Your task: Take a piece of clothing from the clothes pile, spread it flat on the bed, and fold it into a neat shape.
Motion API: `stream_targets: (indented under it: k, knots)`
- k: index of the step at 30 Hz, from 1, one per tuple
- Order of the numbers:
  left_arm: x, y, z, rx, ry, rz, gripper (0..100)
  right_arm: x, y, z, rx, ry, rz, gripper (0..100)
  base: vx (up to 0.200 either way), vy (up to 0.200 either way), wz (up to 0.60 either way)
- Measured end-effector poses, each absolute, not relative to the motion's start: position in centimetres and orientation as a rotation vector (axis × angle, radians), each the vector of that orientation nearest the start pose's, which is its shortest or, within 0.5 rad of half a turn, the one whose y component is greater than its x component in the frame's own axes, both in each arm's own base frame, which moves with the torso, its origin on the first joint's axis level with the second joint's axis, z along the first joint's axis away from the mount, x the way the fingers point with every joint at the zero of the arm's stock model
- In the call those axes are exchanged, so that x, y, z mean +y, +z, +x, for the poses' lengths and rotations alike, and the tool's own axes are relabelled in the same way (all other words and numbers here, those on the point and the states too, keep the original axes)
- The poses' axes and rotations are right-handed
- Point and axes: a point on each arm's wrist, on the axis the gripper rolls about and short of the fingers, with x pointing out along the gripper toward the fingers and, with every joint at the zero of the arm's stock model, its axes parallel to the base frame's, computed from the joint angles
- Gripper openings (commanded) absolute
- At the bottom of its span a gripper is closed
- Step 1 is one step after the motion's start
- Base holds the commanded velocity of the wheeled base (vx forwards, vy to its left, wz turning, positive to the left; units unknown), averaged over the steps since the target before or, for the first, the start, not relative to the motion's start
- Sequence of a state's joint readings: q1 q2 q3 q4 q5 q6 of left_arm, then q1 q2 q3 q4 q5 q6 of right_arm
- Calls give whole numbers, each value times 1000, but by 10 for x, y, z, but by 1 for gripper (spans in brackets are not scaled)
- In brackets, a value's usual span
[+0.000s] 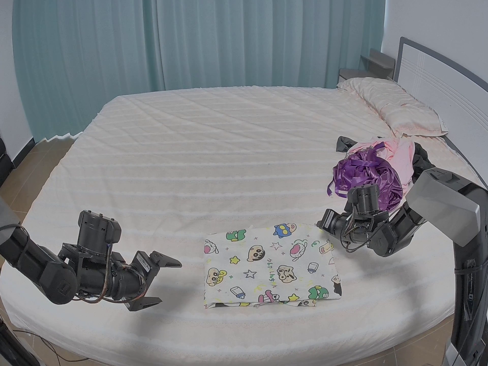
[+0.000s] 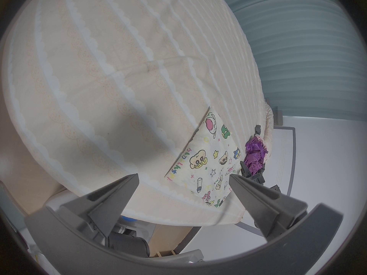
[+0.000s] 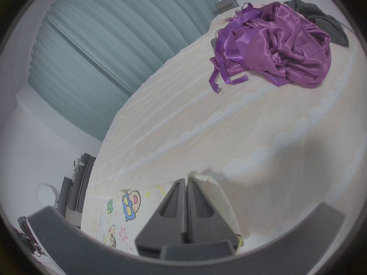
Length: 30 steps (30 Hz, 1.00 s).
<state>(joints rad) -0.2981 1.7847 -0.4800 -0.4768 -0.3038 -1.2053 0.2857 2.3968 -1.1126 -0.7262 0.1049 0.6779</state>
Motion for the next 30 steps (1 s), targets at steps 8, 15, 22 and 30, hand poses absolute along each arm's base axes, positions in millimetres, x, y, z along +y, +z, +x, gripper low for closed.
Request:
stream_targets:
  k: [8,15,22,30]
  knots:
    - [-80,70,238,1073,11,-1098,100,116,3,415,654,159,607,0,0,0,0]
    - [-80,69,238,1074,11,-1098,100,113,-2,418,654,140,607,0,0,0,0]
    - [-80,69,238,1074,12,-1098,100,109,-3,421,649,130,610,0,0,0,0]
    - [-80,69,238,1074,12,-1098,100,108,-8,423,656,119,609,0,0,0,0]
